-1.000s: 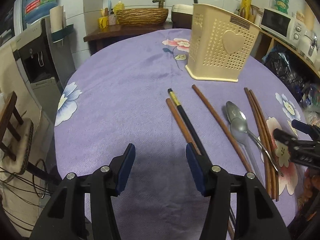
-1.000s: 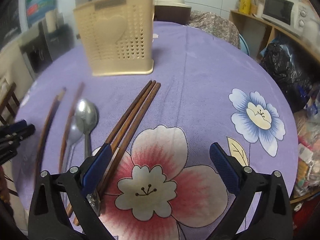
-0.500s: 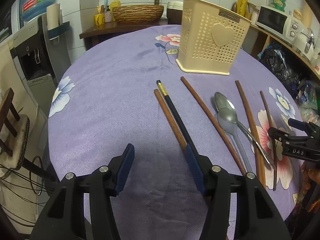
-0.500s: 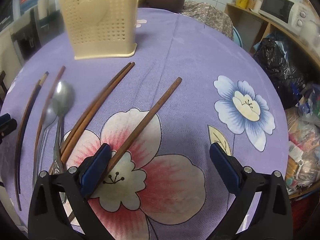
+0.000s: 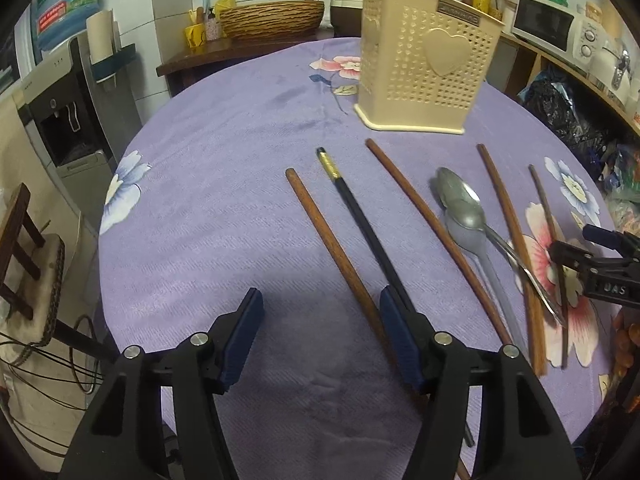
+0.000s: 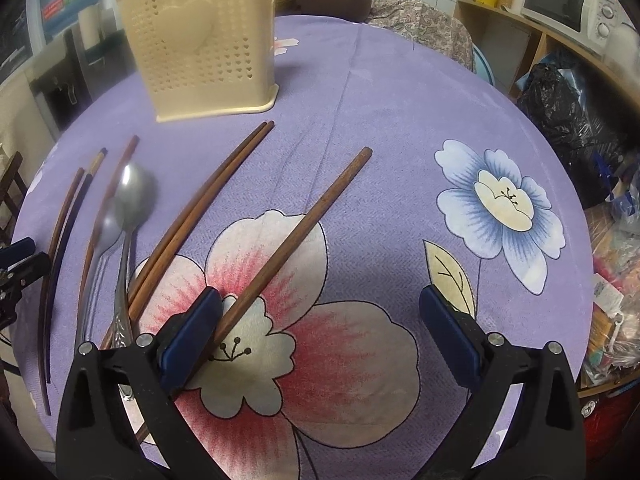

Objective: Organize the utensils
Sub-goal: 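Move the right gripper over a wooden chopstick and close on it, then lift the wooden chopstick with the right gripper while the left gripper grasps a wooden chopstick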

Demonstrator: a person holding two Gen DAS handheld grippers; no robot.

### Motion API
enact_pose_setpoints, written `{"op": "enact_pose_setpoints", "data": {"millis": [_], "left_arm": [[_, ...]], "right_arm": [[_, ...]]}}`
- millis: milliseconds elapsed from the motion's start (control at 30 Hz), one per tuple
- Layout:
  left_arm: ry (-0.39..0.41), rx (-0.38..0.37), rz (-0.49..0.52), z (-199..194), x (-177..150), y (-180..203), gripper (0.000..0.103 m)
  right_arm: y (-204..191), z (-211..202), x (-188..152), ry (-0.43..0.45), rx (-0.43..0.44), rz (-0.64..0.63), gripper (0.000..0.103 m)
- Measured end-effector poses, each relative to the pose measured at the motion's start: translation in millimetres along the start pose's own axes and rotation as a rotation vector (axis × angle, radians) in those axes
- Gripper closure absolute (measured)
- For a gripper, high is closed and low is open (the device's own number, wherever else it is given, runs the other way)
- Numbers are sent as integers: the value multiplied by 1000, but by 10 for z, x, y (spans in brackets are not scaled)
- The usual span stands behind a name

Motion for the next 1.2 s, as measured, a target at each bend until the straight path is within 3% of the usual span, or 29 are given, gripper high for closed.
{"op": "enact_pose_setpoints", "data": {"millis": [133, 200, 267, 400, 467, 533, 700, 967, 1200], "left_arm": [[-11, 23, 32, 190, 208, -77, 43], [-15, 18, 45, 250, 306, -81, 50], [-17, 12, 53, 319, 413, -83, 57], [-19, -2, 80, 403, 540, -37, 74], [-22, -9, 102, 434, 582, 12, 82], [-27, -21, 114, 458, 619, 57, 87], [-35, -24, 138, 490, 660, 129, 89], [-37, 17, 70, 450, 612, 97, 86], [-18, 33, 84, 474, 646, 152, 88]], "right_arm": [[15, 94, 133, -7, 25, -5, 8], [37, 118, 228, -7, 28, -11, 20], [68, 167, 350, -6, 36, -16, 38], [87, 287, 581, -8, 40, -12, 56], [5, 340, 693, -6, 47, -37, 73], [-110, 369, 763, -8, 66, -64, 83], [-241, 386, 815, -13, 71, -97, 83], [-179, 377, 790, -16, 53, -38, 82], [-241, 419, 853, 3, 36, -56, 84]]}}
Point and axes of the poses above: each gripper's, at about its wrist camera, not at the fingertips, and z roughly the way its jaws point, y to its right, x to its top, the point moved 10 cm from there along z, roughly the way its jaws point, and after that the axes turned 5 degrees about -z, right-handed, at the moved point
